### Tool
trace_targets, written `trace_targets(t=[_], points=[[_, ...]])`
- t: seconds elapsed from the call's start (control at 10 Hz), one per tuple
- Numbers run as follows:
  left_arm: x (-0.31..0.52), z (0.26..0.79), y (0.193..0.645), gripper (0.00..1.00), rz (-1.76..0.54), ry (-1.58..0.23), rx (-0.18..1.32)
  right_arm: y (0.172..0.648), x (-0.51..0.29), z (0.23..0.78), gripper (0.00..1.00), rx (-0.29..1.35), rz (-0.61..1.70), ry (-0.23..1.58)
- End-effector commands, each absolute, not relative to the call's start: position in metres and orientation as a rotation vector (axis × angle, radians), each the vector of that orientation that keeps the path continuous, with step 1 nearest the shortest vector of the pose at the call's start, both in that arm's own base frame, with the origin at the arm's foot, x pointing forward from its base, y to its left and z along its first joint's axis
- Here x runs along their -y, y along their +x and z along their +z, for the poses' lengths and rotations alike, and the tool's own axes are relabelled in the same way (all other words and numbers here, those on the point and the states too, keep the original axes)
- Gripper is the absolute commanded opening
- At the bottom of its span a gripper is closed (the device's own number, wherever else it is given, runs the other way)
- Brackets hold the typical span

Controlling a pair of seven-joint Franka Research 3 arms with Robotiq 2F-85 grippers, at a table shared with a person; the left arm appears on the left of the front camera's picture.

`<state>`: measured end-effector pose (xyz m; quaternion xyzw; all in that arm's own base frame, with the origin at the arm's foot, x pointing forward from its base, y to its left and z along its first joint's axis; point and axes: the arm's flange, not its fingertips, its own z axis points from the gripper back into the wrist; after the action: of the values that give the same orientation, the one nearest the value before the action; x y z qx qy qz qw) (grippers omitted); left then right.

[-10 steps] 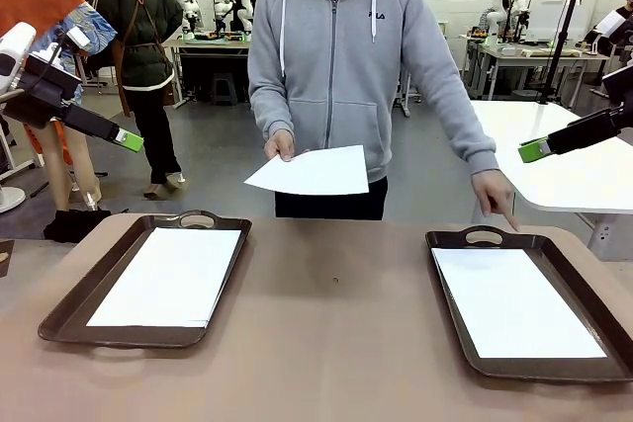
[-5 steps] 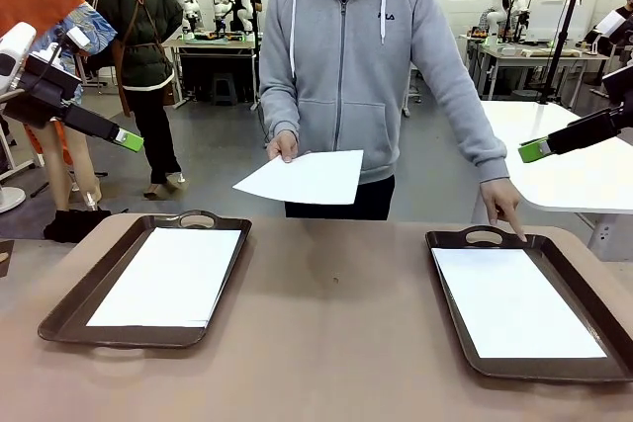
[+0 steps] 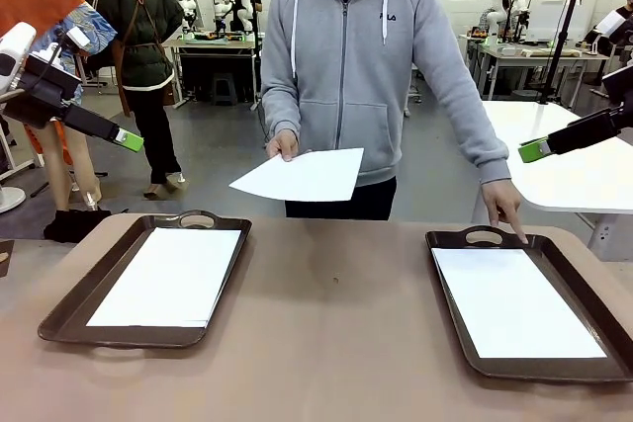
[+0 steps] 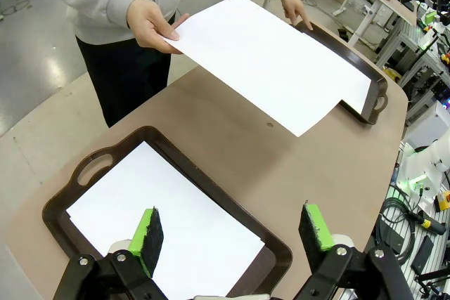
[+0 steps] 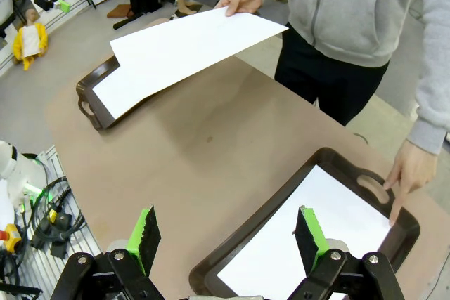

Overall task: Sort the A4 documents.
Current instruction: Receive the A4 Paper.

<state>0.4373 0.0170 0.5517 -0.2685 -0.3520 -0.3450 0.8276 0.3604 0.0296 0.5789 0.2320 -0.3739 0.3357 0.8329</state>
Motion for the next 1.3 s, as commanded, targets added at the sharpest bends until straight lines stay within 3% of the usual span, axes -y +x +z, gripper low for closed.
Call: trace_targets(t=[0.0,1.2], points=[[-0.0169,0.5527,0.4361,1.00,-0.744,-0.569,0.755,0.3614,-0.0302,0.5767,1.00,0.792,0.716,0.502],[-0.0169,0.5527,0.4361,1.00,-0.744,-0.569,0.755,0.3609,-0.0305,0.5829,1.00,0.809,0.702,0.458]])
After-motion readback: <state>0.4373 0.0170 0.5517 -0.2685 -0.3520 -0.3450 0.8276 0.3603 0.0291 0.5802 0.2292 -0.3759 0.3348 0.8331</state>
